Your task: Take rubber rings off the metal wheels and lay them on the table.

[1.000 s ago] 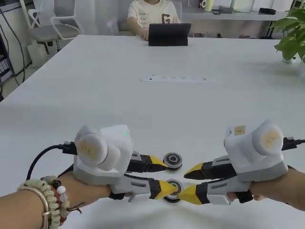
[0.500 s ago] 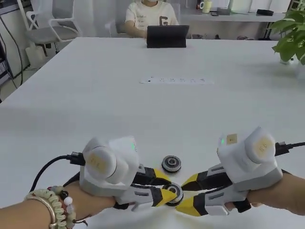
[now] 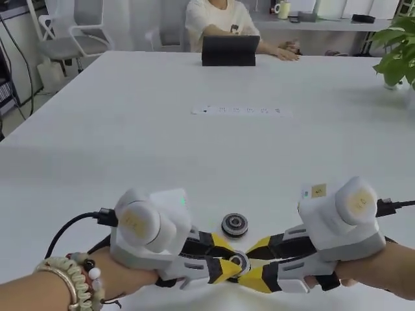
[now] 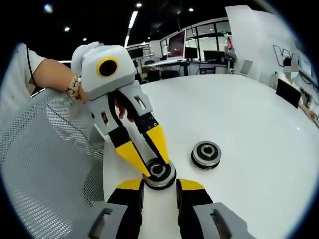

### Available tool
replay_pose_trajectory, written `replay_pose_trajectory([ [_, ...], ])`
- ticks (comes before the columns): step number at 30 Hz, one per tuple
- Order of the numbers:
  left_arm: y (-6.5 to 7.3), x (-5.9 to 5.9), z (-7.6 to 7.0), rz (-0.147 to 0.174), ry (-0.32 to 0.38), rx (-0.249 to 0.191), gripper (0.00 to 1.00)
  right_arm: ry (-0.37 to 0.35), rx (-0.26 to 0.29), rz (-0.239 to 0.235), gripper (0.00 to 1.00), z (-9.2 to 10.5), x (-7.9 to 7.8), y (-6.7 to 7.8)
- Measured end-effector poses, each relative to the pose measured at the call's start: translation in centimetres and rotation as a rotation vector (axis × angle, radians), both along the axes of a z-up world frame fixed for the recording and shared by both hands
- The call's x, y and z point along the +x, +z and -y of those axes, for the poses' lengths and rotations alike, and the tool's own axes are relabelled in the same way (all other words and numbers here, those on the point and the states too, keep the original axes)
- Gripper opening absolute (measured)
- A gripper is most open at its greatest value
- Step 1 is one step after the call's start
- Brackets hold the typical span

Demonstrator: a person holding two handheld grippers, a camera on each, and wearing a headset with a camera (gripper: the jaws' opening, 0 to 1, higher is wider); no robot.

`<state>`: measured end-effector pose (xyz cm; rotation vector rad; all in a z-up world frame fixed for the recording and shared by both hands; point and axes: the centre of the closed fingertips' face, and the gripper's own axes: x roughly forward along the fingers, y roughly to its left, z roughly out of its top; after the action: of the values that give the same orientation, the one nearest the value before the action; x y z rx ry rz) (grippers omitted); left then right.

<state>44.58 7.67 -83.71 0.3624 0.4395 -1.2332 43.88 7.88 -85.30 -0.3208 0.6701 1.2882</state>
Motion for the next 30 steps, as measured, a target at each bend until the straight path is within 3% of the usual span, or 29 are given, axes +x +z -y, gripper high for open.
replay_pose_trajectory([
  [9,0.1,0.7,0.3,0.015,0.015,-0.01,0.08,-0.001,-0.02,0.035,0.22,0.3,0.5,-0.1],
  [30,0.1,0.6,0.2,0.017,0.025,-0.02,0.08,0.045,-0.09,0.082,0.09,1.0,0.5,-0.4],
])
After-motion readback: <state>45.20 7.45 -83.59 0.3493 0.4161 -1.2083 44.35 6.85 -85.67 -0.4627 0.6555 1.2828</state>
